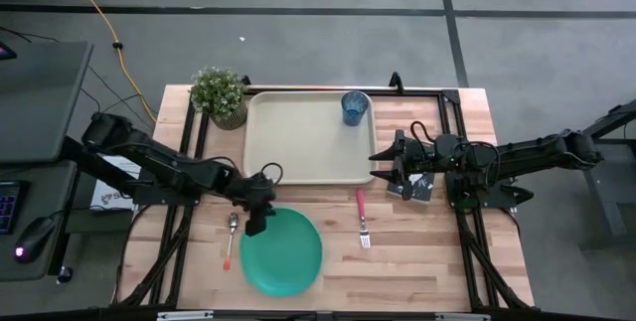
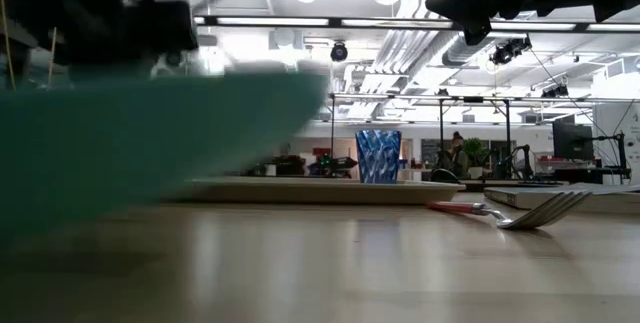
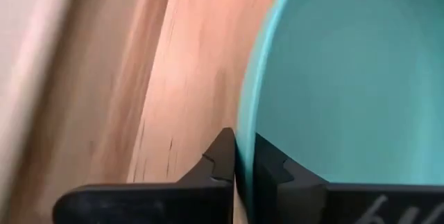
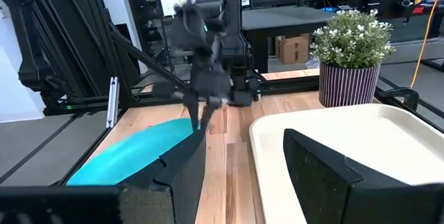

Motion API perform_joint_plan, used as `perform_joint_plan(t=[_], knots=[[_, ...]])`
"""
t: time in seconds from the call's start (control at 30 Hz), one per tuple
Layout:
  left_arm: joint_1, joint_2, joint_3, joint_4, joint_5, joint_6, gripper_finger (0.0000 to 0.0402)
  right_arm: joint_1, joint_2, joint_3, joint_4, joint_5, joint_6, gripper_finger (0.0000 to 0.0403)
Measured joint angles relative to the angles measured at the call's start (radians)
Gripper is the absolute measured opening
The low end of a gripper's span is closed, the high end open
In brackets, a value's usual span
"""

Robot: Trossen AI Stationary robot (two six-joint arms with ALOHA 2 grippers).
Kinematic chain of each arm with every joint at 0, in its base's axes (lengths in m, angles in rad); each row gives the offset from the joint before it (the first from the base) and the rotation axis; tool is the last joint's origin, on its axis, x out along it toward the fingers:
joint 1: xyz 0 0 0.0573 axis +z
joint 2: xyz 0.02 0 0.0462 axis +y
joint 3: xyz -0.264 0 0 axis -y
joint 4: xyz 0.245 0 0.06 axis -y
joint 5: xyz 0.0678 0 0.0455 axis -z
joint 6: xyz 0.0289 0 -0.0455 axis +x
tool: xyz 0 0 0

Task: Pick and place plate/cup/fork/spoon on tray
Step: Put the blue plate on the white serving tray to the bottom left of the blue glass

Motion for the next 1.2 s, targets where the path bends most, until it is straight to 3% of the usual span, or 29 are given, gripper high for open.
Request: perform_joint_plan(t=[0.17,0.33,0.4,0.53,0.83,1.07,1.2], knots=[[-0.023,-0.089,0.000,0.049,-0.169,0.089,0.0001,0.000,0.000,0.000,0.008,0.000,0.000,0.0186],[-0.023,-0.136,0.000,0.114,-0.366,0.085,0.0000,0.000,0.000,0.000,0.013,0.000,0.000,0.0186],[-0.003,-0.149,0.002,0.153,-0.401,0.082,0.0000,0.000,0.000,0.000,0.014,0.000,0.000,0.0186],[0.081,-0.164,0.075,0.108,-0.394,0.086,0.0000,0.000,0.000,0.000,0.027,0.000,-0.006,0.0186],[0.440,-0.047,0.404,-0.285,-0.371,0.161,0.0000,-0.001,0.000,0.000,0.044,0.000,-0.011,0.0186],[0.717,0.120,0.474,-0.323,-0.114,0.205,0.0000,-0.001,0.000,0.000,0.043,0.000,-0.008,0.0186],[0.798,0.205,0.473,-0.364,-0.084,0.198,0.0000,-0.001,0.000,0.000,0.043,0.000,-0.008,0.0186]])
